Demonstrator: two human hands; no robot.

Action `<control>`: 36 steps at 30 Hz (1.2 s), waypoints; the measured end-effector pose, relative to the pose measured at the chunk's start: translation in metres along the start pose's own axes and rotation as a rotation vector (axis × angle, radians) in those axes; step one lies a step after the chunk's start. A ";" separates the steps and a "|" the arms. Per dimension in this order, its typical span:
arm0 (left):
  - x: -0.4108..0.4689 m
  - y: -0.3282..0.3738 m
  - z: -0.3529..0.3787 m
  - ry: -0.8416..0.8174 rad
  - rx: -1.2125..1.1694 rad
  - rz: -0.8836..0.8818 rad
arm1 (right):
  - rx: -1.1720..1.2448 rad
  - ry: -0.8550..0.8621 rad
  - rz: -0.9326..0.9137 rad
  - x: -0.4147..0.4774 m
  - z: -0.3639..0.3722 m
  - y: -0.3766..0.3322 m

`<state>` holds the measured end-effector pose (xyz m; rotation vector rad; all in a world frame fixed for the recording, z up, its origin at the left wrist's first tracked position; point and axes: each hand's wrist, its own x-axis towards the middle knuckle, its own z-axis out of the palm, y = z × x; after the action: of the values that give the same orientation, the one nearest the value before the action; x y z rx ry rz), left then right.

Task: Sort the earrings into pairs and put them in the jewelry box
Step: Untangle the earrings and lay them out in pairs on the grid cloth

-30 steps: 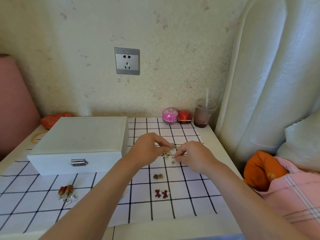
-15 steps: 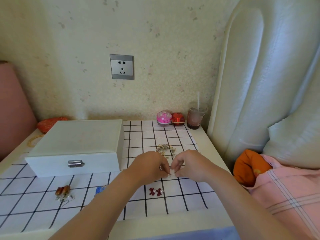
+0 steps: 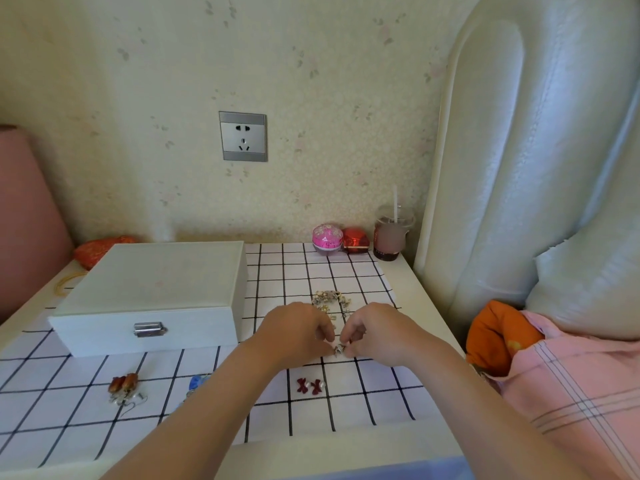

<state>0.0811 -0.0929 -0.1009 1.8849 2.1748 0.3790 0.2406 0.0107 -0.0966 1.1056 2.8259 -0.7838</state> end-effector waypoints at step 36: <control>0.030 0.004 0.002 0.191 0.134 0.061 | 0.004 0.207 -0.062 0.010 -0.011 0.007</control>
<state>0.0813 -0.0627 -0.1016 2.0668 2.3210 0.4528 0.2397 0.0269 -0.0917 1.1699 3.0423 -0.7178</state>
